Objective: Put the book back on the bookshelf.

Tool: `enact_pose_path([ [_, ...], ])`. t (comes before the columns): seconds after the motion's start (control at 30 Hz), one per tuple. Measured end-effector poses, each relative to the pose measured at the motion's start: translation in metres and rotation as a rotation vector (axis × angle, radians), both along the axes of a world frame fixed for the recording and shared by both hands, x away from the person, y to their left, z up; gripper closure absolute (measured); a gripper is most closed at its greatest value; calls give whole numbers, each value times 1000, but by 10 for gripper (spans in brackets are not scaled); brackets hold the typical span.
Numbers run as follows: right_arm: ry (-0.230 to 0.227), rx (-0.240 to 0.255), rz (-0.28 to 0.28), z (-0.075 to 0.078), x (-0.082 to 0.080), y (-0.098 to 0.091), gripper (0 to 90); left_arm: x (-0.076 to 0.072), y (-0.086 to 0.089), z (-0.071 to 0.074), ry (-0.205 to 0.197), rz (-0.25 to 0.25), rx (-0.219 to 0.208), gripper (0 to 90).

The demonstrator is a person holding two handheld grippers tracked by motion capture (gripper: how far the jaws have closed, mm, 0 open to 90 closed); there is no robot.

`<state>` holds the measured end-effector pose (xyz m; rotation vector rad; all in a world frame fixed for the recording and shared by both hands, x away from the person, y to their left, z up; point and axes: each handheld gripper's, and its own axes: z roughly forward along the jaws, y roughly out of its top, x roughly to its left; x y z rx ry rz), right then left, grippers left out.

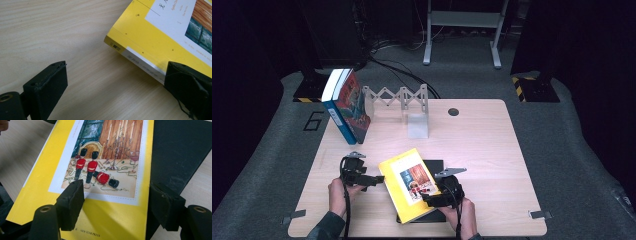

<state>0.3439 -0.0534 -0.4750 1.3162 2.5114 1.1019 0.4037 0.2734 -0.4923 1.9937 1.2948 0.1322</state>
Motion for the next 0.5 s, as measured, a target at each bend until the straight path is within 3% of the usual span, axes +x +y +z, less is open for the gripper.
enact_pose_path([
  [0.1, -12, 1, -10, -1, -3, 1, 306, 0, 0, 0, -4, 5, 1, 48],
  [0.13, 16, 10, -33, 0, -6, 3, 305, 1, 0, -1, 0, 1, 0, 45],
  [0.17, -8, 1, -16, 0, -5, 3, 305, 1, 0, -1, 0, -2, 3, 38],
  [0.23, -7, -4, -19, 0, -5, 3, 303, 4, 0, -1, -1, -3, 10, 33],
  [0.33, 17, 5, -49, 0, -9, 8, 296, 10, 1, -1, -6, -8, 17, 29],
  [0.37, -4, -1, -37, 0, -8, 8, 295, 11, 0, -1, 4, 2, 6, 30],
  [0.4, 4, 6, -62, 0, -11, 11, 293, 14, -1, 0, 7, 4, 7, 31],
  [0.43, -24, 3, -56, -2, -11, 11, 289, 17, 0, -1, 5, 4, 7, 33],
  [0.5, -24, 6, -76, -2, -14, 16, 284, 24, 0, -1, 14, 8, 2, 35],
])
